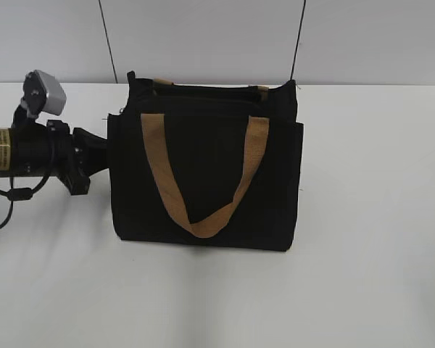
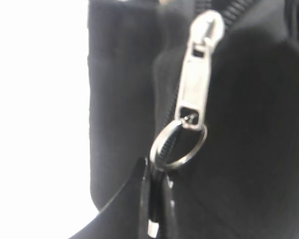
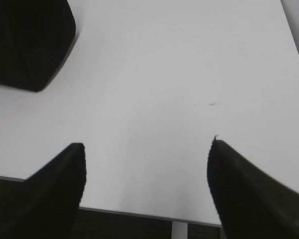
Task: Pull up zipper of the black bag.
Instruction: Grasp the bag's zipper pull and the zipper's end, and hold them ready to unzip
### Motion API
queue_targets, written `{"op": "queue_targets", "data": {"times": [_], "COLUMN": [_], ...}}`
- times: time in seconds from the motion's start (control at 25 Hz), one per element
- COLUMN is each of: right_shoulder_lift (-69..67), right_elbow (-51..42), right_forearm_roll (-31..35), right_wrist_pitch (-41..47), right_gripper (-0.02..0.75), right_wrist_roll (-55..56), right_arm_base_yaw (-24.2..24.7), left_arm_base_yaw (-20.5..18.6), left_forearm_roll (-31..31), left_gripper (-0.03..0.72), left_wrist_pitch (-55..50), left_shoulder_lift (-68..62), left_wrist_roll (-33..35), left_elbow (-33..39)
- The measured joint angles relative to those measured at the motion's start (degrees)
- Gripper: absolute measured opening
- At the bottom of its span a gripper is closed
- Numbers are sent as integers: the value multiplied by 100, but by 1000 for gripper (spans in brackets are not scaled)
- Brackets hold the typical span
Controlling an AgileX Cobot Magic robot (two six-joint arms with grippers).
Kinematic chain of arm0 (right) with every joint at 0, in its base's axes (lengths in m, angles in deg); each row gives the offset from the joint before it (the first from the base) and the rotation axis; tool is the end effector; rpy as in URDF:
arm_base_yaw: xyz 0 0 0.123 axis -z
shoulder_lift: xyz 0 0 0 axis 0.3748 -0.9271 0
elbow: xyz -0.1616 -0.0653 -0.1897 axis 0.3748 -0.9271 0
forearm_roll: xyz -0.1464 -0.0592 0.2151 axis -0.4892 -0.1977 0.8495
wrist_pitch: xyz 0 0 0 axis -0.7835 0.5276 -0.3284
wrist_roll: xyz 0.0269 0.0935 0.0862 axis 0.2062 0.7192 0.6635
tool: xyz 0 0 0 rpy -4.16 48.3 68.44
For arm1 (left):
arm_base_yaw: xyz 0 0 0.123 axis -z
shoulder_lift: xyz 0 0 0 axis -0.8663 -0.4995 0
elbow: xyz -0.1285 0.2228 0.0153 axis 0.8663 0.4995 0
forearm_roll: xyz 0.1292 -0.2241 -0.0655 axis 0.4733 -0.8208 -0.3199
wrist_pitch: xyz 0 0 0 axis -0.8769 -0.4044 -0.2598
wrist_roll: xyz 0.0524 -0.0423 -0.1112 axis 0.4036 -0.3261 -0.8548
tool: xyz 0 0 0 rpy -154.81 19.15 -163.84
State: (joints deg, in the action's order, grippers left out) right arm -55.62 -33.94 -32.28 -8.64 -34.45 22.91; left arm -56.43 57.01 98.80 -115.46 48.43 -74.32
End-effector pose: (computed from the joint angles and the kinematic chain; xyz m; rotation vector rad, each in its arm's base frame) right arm 0.0708 0.0113 0.2540 -0.2105 2.0853 -0.0061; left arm 0.3330 -0.1240 0.0819 1.0123 1.7397 -0.7196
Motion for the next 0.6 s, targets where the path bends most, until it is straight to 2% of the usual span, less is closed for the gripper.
{"op": "queue_targets", "data": {"times": [0.32, 0.6], "right_shoulder_lift": [0, 0], "right_elbow": [0, 0], "right_forearm_roll": [0, 0], "right_wrist_pitch": [0, 0], "right_gripper": [576, 576], "right_wrist_roll": [0, 0], "right_arm_base_yaw": [0, 0], "left_arm_base_yaw": [0, 0], "left_forearm_roll": [81, 508], "left_gripper": [-4, -4], "left_wrist_pitch": [-485, -927], "left_shoulder_lift": [704, 1532], "left_wrist_roll": [-324, -854], "left_elbow": [0, 0]}}
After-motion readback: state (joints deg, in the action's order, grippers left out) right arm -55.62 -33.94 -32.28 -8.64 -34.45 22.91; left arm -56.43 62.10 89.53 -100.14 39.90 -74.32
